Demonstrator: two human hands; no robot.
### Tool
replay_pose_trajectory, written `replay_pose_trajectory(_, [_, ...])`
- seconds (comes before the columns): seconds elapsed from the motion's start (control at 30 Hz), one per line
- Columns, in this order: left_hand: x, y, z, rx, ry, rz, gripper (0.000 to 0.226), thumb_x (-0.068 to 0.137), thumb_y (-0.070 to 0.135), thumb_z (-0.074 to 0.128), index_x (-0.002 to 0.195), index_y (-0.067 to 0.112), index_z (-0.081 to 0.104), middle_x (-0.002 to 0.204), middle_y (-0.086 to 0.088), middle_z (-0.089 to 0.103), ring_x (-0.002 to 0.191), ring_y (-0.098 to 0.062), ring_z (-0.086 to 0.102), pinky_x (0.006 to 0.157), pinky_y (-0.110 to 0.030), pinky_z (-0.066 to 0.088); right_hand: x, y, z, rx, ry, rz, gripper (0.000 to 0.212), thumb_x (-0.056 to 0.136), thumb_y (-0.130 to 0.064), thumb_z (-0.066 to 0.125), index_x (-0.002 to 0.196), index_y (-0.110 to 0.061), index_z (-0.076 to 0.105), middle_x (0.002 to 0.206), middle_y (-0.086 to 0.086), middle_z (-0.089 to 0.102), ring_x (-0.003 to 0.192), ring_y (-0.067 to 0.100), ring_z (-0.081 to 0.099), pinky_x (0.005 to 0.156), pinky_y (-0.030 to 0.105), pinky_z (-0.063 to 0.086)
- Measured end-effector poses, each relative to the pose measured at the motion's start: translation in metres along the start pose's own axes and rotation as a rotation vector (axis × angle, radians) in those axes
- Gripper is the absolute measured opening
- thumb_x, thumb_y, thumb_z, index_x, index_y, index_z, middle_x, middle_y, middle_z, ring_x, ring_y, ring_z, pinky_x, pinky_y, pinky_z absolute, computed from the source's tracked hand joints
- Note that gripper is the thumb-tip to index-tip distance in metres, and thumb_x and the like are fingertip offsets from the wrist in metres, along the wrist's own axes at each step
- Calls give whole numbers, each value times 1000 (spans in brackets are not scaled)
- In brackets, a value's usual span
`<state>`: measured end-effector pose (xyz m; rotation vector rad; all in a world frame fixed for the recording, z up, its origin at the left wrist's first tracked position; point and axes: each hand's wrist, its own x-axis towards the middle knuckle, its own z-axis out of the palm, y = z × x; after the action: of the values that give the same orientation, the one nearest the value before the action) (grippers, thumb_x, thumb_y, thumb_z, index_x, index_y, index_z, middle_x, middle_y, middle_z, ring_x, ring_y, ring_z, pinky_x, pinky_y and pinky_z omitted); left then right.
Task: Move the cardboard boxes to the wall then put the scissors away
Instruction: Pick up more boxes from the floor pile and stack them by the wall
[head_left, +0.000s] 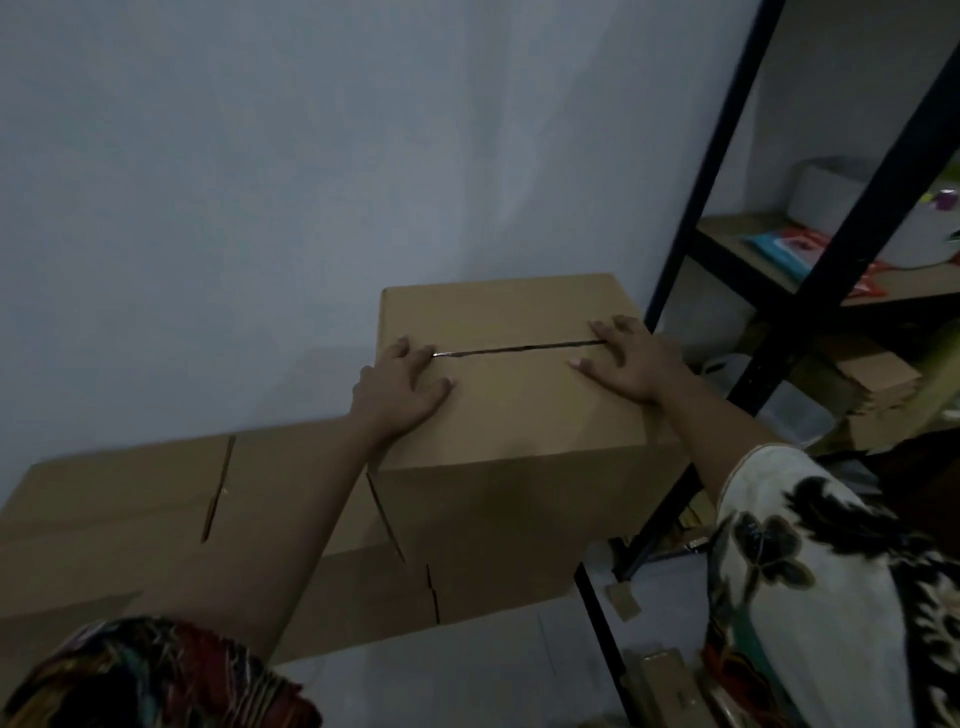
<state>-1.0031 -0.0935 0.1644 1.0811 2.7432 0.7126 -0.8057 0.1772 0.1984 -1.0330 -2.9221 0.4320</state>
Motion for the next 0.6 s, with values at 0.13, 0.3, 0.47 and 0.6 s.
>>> replay_pose_trajectory(0.13, [23,12,13,18,10,-47,84,71,76,38,145,37,38,159,-2,22,138,-40,33,112,-52,30,42,18,6,-4,-14,-25,110,57,-102,21,151,-45,18,162,-2,14,146,36,20,116,58,19])
replay_pose_trajectory(0.3, [46,13,41,64,-19,-123,84,72,77,35,146,38,34,160,-1,19,138,-39,32,111,-51,28,85,35,21,7,-55,-59,101,64,-97,30,150,-46,20,162,-6,13,144,40,21,114,58,21])
replay_pose_trajectory(0.47, [62,11,59,86,-29,-136,82,74,77,34,146,38,35,160,-1,20,135,-41,35,110,-51,30,108,44,34,33,-85,-48,100,64,-96,31,150,-46,22,161,-8,12,144,41,18,113,57,18])
replay_pose_trajectory(0.6, [71,11,71,98,-29,-138,80,75,76,36,146,38,34,160,1,20,134,-42,36,109,-52,31,115,51,45,64,-87,-38,86,78,-82,44,151,-45,20,162,-7,11,144,44,14,114,57,17])
